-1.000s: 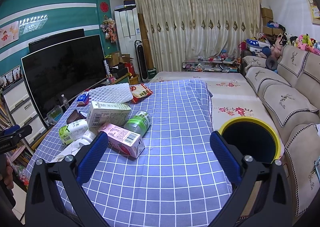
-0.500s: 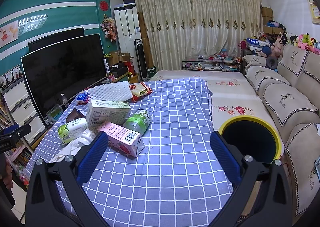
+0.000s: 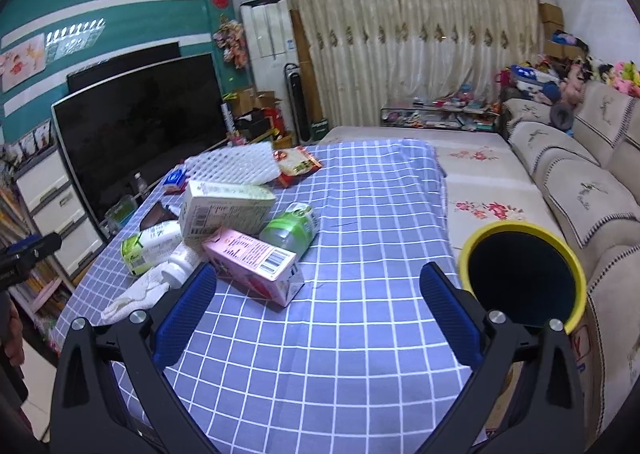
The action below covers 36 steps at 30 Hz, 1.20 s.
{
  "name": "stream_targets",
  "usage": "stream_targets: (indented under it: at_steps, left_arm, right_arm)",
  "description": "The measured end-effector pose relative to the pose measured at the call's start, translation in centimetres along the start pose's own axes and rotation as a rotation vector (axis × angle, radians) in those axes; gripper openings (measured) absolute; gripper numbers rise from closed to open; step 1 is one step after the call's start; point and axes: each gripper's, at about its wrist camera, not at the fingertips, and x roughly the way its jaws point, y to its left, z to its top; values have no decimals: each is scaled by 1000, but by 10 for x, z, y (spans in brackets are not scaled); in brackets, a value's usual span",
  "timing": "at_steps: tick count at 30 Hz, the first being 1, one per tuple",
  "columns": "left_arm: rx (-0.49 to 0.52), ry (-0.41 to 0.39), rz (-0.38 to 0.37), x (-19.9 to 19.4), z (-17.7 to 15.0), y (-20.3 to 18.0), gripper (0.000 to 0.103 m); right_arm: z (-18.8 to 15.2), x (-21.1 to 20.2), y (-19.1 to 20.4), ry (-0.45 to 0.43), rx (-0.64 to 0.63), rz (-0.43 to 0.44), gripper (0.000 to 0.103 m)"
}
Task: Collect trash
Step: 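Reach the right gripper to the pink juice carton and grasp it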
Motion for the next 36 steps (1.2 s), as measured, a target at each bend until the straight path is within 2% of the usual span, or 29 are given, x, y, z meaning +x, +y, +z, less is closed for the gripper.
stream_targets:
  at_steps: [7, 12, 15, 22, 27, 36]
  left_arm:
    - [7, 24, 6, 13, -2, -1, 99]
    - [-2, 48, 9, 26, -2, 2, 99]
    - [-14, 60, 12, 34, -2, 6, 99]
    - [-17, 85, 9, 50, 0, 6, 99]
    - [-15, 94, 6, 57, 0, 5, 99]
    - [-29, 99, 1, 60, -1, 6, 99]
  right_arm:
    - [5, 43, 15, 65, -87, 99, 97]
    - [14, 90, 21, 148, -153, 176, 97]
    - [16, 113, 22, 188, -186, 181, 97]
    - [14, 145, 30, 269, -198, 257, 97]
    - [7, 146, 38, 284, -213, 320, 97]
    - [-9, 108, 62, 288, -230, 431, 97]
